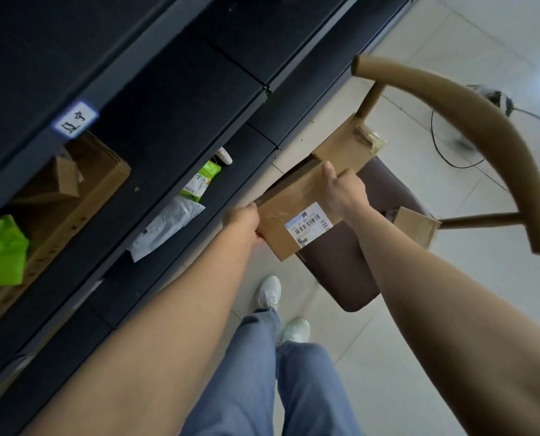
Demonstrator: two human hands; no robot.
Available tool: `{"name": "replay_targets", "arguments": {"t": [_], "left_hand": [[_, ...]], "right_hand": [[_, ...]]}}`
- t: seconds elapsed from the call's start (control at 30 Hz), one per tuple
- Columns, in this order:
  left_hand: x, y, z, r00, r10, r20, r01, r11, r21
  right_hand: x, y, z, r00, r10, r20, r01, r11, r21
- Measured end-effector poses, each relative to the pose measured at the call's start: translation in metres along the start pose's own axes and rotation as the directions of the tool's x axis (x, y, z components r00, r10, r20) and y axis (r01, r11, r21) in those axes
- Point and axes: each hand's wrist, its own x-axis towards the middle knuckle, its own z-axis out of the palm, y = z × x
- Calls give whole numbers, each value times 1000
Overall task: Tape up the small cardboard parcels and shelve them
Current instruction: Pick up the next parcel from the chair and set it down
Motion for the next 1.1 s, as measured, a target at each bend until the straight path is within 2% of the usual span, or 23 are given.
{"name": "replay_targets", "arguments": {"t": [0.17,0.27,0.33,0.43,0.63,0.87,1.1], "left_hand": [[-62,15,-16,982,191,14,-191,982,9],[-102,20,-23,953,300,42,-302,953,26],[-125,16,-28,921,371,116,-379,924,54],[-160,5,-40,867,474,153,-485,873,42],[-228,-22,-69,834,548,66,-522,822,-229],[-271,-49,-109,814,580,-14,-569,794,-214],[-297,-69,-166,774,621,-121,-627,728,-277]], "right_hand": [[-48,-25,-33,1000,-26,-11,27,995,92],[-78,-38,-56,999,-18,-35,25,972,233],[-98,-45,-71,998,-27,-64,48,930,363],[-129,-53,-92,996,-50,-69,75,899,432],[-185,-49,-115,993,-103,-64,120,889,441],[-246,-49,-110,984,-175,-25,168,884,435],[-287,-70,-80,936,-353,16,312,845,434]]}}
